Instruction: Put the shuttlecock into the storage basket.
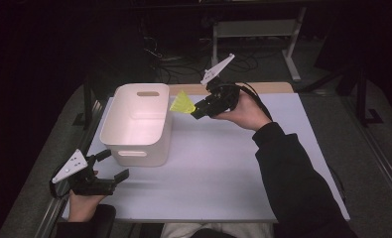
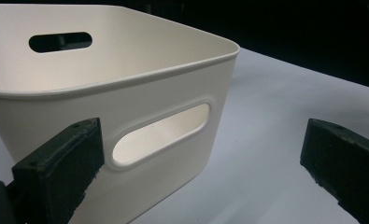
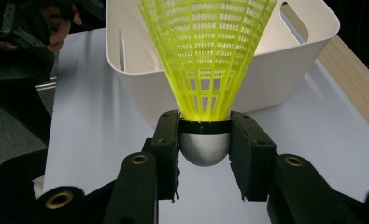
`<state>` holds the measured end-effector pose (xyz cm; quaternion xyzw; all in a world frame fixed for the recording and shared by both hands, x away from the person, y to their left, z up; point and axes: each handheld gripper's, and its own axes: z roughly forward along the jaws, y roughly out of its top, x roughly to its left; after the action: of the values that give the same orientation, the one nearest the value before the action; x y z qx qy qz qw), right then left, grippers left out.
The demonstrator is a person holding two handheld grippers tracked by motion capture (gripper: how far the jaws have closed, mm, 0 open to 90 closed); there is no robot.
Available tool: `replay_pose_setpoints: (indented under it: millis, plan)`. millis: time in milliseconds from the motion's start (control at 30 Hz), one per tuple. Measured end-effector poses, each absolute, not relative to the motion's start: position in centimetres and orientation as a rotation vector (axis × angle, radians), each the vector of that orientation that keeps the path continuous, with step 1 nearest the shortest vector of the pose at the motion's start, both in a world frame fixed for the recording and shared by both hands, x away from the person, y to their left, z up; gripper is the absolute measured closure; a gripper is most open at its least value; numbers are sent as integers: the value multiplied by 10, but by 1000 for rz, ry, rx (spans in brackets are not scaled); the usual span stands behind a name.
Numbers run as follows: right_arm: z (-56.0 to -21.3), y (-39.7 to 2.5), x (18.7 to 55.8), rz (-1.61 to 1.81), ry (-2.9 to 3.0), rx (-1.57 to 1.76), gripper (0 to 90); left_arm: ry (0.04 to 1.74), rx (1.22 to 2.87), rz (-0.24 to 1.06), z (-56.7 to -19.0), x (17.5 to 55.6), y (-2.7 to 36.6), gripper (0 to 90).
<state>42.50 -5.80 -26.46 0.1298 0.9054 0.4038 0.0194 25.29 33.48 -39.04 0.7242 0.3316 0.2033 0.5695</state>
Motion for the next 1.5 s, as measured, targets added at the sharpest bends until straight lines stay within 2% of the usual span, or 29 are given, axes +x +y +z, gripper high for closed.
replay_pose_setpoints:
  millis: [1500]
  plan:
    - [-266,15,431,1272,2873,261,632,779,1710,476,-391,253,335,0]
